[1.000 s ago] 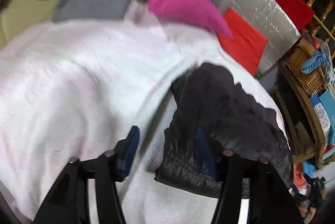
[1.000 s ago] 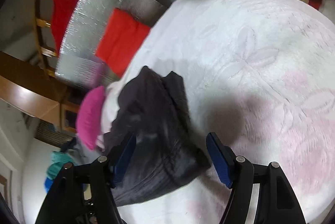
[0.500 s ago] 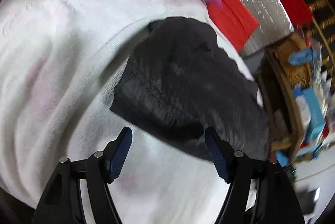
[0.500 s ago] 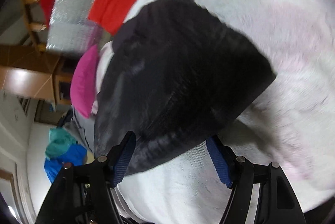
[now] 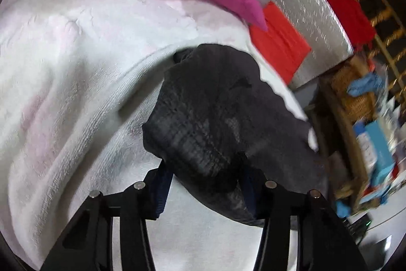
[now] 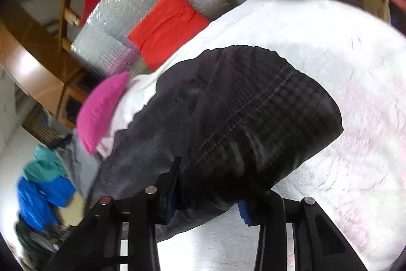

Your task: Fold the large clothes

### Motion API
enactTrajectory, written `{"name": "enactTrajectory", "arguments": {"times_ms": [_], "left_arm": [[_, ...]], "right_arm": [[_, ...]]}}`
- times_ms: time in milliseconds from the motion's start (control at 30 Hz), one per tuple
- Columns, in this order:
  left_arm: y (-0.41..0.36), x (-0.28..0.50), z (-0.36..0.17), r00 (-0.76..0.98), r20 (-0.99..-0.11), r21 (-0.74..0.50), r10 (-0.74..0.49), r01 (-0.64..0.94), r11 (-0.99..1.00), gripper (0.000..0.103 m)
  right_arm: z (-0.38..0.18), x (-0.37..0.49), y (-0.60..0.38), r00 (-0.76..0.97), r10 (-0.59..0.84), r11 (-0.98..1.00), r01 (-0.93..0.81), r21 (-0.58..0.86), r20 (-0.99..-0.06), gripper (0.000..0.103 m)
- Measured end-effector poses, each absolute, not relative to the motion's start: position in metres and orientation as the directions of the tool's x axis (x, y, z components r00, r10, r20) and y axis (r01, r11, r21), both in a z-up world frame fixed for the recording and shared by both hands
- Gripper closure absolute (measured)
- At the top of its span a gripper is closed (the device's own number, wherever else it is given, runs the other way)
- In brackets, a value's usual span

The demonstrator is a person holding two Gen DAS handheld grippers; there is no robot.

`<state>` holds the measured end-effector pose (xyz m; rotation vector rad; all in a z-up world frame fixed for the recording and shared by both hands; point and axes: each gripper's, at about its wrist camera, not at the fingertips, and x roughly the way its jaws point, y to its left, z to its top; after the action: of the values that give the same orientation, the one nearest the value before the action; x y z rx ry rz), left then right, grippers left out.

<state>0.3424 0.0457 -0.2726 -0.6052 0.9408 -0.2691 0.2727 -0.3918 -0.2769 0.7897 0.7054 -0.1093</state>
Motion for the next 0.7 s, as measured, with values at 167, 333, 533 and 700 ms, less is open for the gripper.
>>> {"name": "enactTrajectory", "arguments": {"times_ms": [167, 333, 533, 700], "left_arm": [[0.051, 0.349, -0.284, 0.514, -0.705, -0.614, -0.489, -0.097, 0.783, 0.042], [0.045, 0.334, -0.275, 0.501, -0.699, -0.617, -0.51, -0.062, 0.785, 0.037], [0.004, 0.312, -0.266, 0.476, -0.676, -0.62, -0.563, 0.046, 0.783, 0.032], [-0.032, 0.316, -0.273, 0.424, -0.705, -0.602, -0.569, 0.066, 0.796, 0.031]], "right_arm": [[-0.299, 0.276, -0.404, 0.706, 0.252, 0.623, 0.405, 0.669, -0.662, 0.059], [-0.298, 0.264, -0.409, 0.714, 0.34, 0.563, 0.367, 0.74, -0.612, 0.029], [-0.293, 0.276, -0.382, 0.68, 0.372, 0.599, 0.345, 0.723, -0.632, 0.022], [-0.309, 0.288, -0.357, 0.615, 0.478, 0.565, 0.332, 0.755, -0.628, 0.022]]}}
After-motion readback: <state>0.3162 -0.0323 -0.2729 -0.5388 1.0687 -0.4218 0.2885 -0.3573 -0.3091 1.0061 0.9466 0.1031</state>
